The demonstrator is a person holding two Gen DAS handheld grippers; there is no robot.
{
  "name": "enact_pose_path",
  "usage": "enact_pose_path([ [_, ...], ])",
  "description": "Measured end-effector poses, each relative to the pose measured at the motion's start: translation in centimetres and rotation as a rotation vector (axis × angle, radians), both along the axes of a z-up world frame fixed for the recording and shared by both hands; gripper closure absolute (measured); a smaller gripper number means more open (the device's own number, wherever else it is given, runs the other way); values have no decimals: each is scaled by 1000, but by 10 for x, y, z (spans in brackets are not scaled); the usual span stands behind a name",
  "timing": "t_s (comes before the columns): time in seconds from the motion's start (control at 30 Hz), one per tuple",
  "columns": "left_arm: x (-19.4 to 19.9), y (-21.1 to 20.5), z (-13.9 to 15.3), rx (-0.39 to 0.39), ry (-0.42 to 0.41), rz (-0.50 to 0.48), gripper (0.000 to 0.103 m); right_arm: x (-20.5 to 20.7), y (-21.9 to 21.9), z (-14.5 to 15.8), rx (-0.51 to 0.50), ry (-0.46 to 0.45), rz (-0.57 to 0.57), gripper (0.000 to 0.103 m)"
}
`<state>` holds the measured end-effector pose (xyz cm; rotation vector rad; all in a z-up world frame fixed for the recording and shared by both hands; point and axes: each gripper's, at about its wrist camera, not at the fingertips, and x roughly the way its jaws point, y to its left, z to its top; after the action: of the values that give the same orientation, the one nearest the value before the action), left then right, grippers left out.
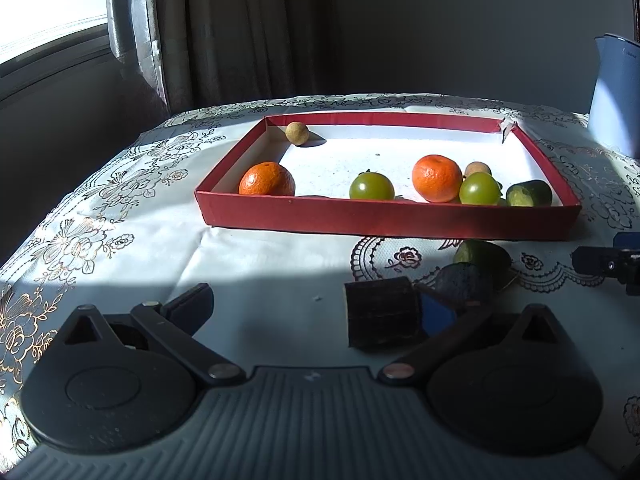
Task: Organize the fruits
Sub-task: 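Move the open left tool toward the dark cylindrical piece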
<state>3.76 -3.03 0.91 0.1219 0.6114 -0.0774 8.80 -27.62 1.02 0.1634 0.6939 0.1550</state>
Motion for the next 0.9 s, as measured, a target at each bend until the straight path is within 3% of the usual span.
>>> enact_pose_path([
  [0.1, 0, 1, 0, -11, 5, -5, 0, 0, 1, 0, -6, 3, 4, 17],
  [0.23, 1, 3, -1, -27, 18, -20, 13, 1, 5, 0, -28, 11, 19, 11],
  [0.6, -1, 2, -2, -39, 16, -53, 30, 3, 16, -1, -117, 30, 33, 10],
  [0.73, -1, 1, -2, -40, 18, -70, 47, 5, 19, -2, -152, 48, 8, 0],
  [0.9, -2, 1, -1, -41, 19, -77, 59, 5, 17, -2, -147, 51, 7, 0],
])
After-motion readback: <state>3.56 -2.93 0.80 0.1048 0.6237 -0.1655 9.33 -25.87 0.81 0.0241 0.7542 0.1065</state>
